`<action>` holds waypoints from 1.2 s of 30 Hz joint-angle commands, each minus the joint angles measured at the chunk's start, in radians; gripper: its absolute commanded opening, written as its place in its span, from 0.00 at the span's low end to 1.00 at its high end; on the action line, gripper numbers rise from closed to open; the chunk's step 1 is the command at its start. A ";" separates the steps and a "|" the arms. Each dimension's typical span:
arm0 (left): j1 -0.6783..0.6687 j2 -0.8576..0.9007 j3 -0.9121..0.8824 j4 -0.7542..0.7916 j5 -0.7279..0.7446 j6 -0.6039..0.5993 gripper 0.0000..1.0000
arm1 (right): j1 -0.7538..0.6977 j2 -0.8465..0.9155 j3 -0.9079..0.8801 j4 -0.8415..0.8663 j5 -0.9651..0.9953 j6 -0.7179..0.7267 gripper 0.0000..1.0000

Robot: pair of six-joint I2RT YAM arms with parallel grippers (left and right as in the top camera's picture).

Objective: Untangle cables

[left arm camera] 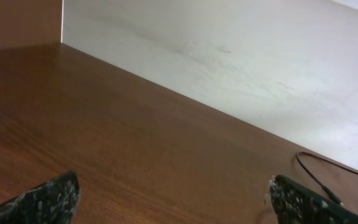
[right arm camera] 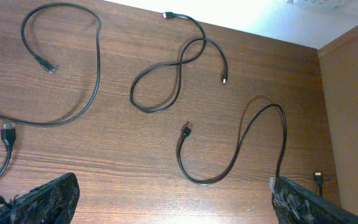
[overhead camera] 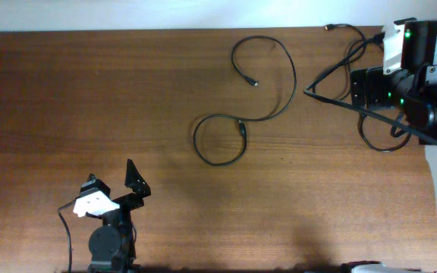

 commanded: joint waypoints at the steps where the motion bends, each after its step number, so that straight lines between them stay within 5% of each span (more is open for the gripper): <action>1: 0.005 -0.011 -0.006 -0.004 0.014 0.016 0.99 | -0.003 0.001 -0.001 0.002 -0.005 0.004 0.98; 10: 0.005 -0.011 -0.006 -0.004 0.014 0.016 0.99 | -0.005 0.000 -0.001 0.013 0.008 0.006 0.98; 15: 0.005 -0.011 -0.006 -0.004 0.014 0.016 0.99 | -0.005 -0.092 -0.093 0.237 -0.071 0.008 0.98; 27: 0.005 -0.011 -0.006 -0.004 0.014 0.016 0.99 | -0.005 -0.775 -1.143 0.954 -0.112 0.010 0.98; 36: 0.005 -0.011 -0.006 -0.004 0.014 0.016 0.99 | -0.038 -1.328 -1.608 1.022 -0.130 0.086 0.98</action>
